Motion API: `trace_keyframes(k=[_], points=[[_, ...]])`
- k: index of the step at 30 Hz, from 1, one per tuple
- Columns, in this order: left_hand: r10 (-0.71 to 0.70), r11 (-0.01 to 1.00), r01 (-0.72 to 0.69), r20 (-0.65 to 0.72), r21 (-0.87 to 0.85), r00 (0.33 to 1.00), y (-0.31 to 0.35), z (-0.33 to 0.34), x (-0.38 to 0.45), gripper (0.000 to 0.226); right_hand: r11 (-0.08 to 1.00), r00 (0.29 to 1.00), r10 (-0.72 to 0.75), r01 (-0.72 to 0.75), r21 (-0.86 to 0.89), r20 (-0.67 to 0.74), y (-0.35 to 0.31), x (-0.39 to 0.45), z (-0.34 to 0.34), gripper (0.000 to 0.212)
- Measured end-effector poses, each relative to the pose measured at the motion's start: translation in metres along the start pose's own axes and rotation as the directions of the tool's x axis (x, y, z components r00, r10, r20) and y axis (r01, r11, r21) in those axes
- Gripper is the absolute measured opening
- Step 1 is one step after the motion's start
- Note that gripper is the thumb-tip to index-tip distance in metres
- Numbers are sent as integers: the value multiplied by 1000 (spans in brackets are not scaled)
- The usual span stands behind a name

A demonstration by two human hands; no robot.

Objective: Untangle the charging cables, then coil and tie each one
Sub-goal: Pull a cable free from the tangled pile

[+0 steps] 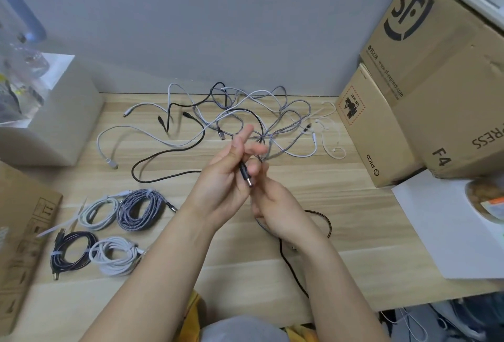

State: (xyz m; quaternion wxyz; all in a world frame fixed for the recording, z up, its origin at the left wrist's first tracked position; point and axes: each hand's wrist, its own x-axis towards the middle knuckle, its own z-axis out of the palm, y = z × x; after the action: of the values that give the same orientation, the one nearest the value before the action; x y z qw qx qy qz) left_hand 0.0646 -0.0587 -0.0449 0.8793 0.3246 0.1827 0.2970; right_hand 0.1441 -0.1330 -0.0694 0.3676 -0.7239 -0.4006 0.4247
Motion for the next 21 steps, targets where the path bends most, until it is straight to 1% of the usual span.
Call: trace_keyframes(k=[1,3,4,5,6,7,8,10,11,12,13,14,15,17,19,21], points=[[51,996,-51,2,75,999,-2,-2,1,32,999,1000,-4,5,-42,24,-2,-2,0,27],[118,975,-120,24,187,993,-5,-9,4,27,980,998,-10,22,-195,64,-4,-4,-1,22],[134,967,-135,21,215,991,-6,-13,7,32,967,997,3,18,-255,81,-3,-5,-3,18],[140,959,-140,21,244,990,-6,-18,8,42,960,996,12,13,-278,88,-2,-7,-4,17],[118,952,-121,28,281,993,-5,-24,10,50,955,997,15,9,-296,79,-1,-8,-5,18],[69,935,-79,41,345,997,-4,-27,10,49,944,998,5,14,-330,55,-1,-9,-8,18],[6,905,-27,50,425,999,-3,-30,10,40,924,999,-16,26,-383,29,-2,-11,-10,20],[-132,787,69,59,613,989,-1,-31,5,29,886,998,-65,48,-461,-20,-4,-13,-15,24],[-188,715,94,61,693,980,0,-31,3,26,890,996,-81,53,-453,-42,-5,-14,-17,20],[-225,656,106,59,747,973,1,-31,2,23,903,994,-86,46,-426,-75,-6,-14,-18,12],[-248,616,116,52,779,967,1,-31,0,20,917,990,-84,31,-397,-117,-6,-14,-20,5],[-265,593,130,40,795,963,2,-31,0,19,931,983,-91,28,-363,-158,-6,-15,-22,7],[-277,583,139,36,801,960,1,-33,0,20,942,975,-102,31,-334,-195,-6,-15,-24,14],[-298,622,157,46,767,953,0,-32,-1,20,952,961,-118,37,-303,-252,-7,-15,-26,26],[-324,666,173,73,726,943,2,-29,-4,19,960,953,-135,58,-272,-272,-8,-15,-28,28],[-345,662,152,118,734,931,4,-26,-5,18,962,945,-181,112,-250,-272,-9,-16,-32,27]])
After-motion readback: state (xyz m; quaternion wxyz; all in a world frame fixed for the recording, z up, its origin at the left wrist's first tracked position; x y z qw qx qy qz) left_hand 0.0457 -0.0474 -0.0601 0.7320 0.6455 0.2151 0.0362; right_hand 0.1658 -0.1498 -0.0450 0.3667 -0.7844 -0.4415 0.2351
